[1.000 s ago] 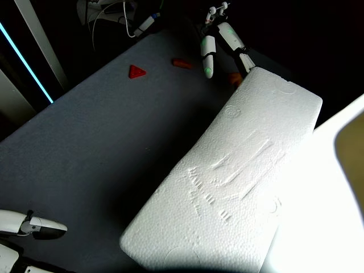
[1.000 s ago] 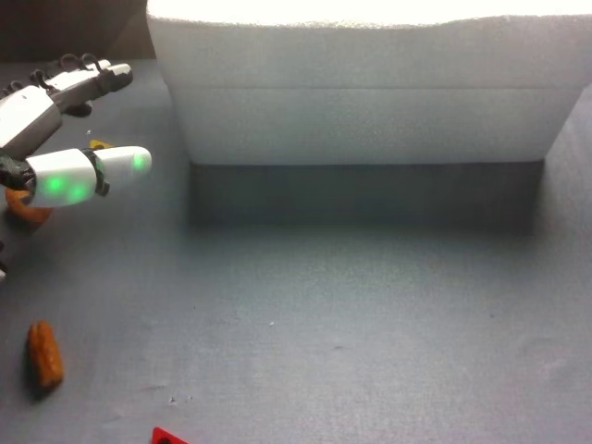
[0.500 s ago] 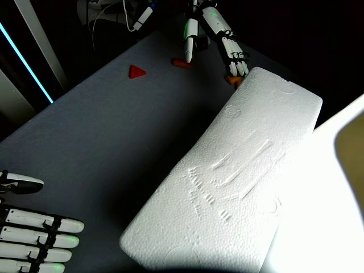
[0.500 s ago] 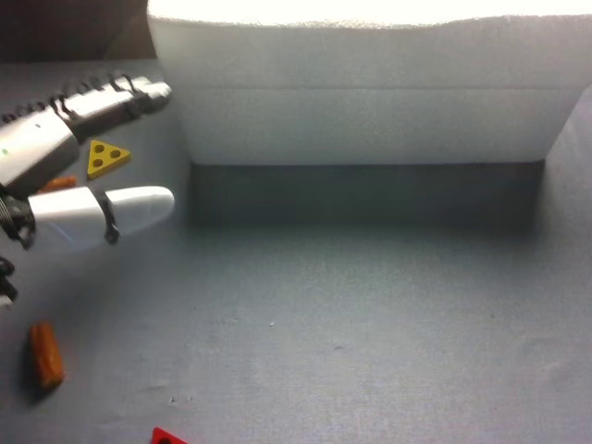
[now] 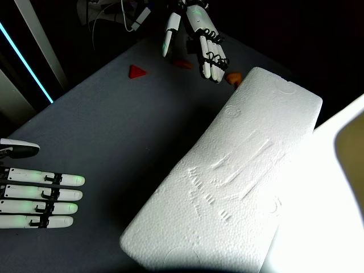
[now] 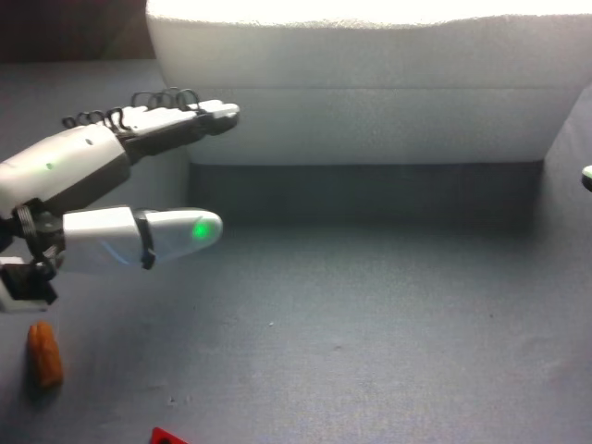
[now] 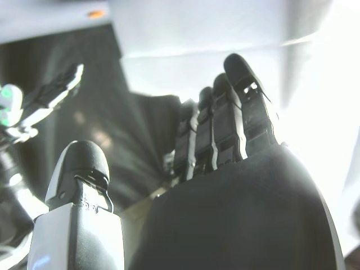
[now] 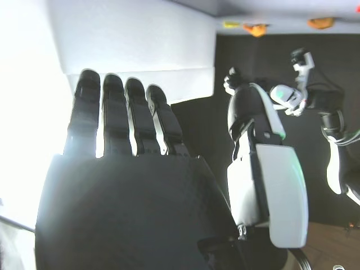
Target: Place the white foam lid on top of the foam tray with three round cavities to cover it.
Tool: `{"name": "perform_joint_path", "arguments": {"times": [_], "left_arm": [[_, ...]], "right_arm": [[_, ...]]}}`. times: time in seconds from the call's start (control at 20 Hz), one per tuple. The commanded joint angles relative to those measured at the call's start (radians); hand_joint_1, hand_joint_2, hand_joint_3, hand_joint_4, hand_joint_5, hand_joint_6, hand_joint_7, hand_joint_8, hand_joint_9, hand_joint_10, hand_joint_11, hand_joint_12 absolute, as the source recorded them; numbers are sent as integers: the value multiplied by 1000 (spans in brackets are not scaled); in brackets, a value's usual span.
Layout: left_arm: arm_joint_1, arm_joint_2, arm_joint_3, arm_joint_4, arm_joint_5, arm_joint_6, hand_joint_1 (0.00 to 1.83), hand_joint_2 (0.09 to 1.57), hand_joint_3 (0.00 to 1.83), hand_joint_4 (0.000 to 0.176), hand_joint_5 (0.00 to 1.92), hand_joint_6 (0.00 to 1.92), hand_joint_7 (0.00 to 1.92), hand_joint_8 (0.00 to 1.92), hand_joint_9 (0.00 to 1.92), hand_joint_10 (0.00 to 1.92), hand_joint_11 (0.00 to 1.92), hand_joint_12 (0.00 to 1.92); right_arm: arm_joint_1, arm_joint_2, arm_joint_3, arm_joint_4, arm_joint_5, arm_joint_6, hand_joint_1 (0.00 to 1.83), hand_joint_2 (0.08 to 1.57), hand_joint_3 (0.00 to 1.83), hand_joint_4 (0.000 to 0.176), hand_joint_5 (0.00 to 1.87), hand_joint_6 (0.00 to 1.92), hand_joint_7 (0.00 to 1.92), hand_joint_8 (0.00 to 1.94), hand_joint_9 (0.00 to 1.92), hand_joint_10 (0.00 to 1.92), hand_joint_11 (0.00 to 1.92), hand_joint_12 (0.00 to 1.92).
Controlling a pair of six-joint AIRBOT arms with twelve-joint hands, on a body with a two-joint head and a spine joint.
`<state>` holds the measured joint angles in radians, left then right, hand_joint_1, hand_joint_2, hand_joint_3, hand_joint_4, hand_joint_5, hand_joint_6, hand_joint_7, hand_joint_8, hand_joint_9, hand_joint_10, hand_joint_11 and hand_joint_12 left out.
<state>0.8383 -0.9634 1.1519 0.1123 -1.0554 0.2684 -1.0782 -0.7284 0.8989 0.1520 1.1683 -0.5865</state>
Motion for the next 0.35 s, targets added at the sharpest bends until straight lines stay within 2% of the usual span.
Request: {"name": "perform_joint_path", "arguments": {"times": [0.0, 0.3], "left_arm": [[-18, -4, 1, -8, -119, -11, 335, 1225, 3, 0, 161, 0, 95, 0, 118, 0, 0, 565], [-67, -34, 10, 65, -114, -47, 327, 1235, 5, 0, 165, 4, 84, 0, 78, 0, 0, 605]], "right_arm": [[15, 10, -1, 2, 124, 4, 348, 1270, 0, 0, 0, 0, 0, 0, 0, 0, 0, 0], [24, 17, -12, -14, 166, 2, 327, 1240, 0, 0, 0, 0, 0, 0, 0, 0, 0, 0]]}}
